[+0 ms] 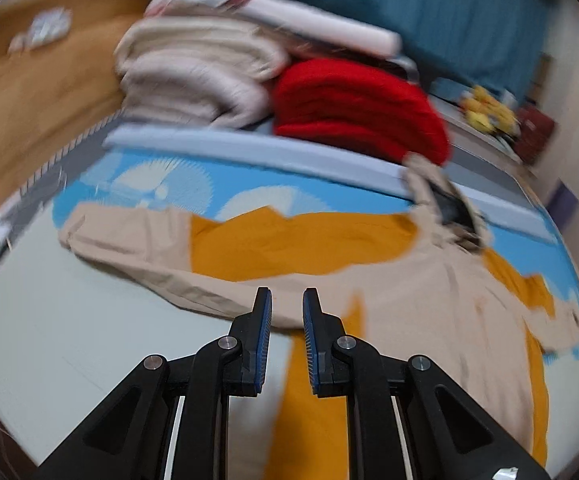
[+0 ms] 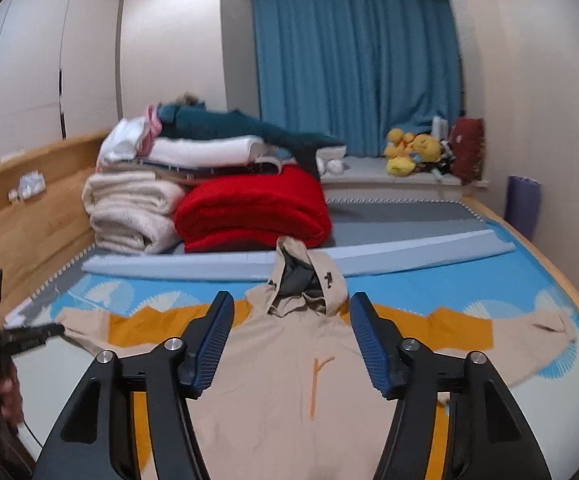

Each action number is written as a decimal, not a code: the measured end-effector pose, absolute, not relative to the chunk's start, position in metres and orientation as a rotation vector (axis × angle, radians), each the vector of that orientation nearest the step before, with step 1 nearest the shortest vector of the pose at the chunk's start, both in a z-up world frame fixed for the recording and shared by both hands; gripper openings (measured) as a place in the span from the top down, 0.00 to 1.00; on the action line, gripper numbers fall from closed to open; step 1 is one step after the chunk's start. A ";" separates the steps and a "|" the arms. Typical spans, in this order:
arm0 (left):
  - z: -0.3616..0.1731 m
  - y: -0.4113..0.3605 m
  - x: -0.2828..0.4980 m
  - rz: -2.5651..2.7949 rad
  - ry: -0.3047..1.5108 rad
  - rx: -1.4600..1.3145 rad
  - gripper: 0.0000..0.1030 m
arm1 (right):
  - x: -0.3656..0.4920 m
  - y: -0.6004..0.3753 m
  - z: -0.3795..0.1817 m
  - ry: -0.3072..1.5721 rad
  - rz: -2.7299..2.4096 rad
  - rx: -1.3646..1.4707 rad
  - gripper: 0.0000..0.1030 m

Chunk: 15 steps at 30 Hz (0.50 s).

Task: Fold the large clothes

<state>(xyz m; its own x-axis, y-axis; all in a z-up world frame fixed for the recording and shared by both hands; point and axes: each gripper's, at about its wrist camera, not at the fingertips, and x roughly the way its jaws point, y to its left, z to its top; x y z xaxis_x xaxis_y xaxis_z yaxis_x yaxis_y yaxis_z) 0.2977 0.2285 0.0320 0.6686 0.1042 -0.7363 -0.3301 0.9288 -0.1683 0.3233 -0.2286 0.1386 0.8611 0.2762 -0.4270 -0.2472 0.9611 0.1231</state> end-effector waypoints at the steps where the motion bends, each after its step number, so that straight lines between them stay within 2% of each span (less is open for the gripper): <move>1: 0.017 0.249 0.303 0.285 0.820 -0.340 0.87 | 0.332 -0.227 0.125 0.472 0.275 0.067 0.40; 3: -0.012 0.293 0.313 0.360 0.863 -0.423 0.87 | 0.352 -0.225 0.095 0.559 0.268 0.084 0.41; 4: -0.024 0.313 0.316 0.386 0.877 -0.466 0.87 | 0.363 -0.224 0.084 0.607 0.286 0.107 0.43; 5: -0.033 0.335 0.320 0.407 0.878 -0.505 0.87 | 0.371 -0.223 0.075 0.632 0.301 0.135 0.50; 7: -0.043 0.366 0.321 0.453 0.866 -0.536 0.84 | 0.382 -0.219 0.058 0.669 0.297 0.144 0.74; 8: -0.049 0.385 0.320 0.488 0.860 -0.554 0.82 | 0.391 -0.216 0.050 0.688 0.300 0.141 0.90; 10: -0.064 0.422 0.317 0.549 0.846 -0.621 0.68 | 0.399 -0.213 0.039 0.701 0.292 0.132 0.91; 13: -0.089 0.473 0.308 0.612 0.815 -0.743 0.60 | 0.405 -0.210 0.028 0.719 0.296 0.094 0.89; 15: -0.107 0.505 0.300 0.619 0.772 -0.857 0.59 | 0.408 -0.205 0.023 0.738 0.306 0.069 0.87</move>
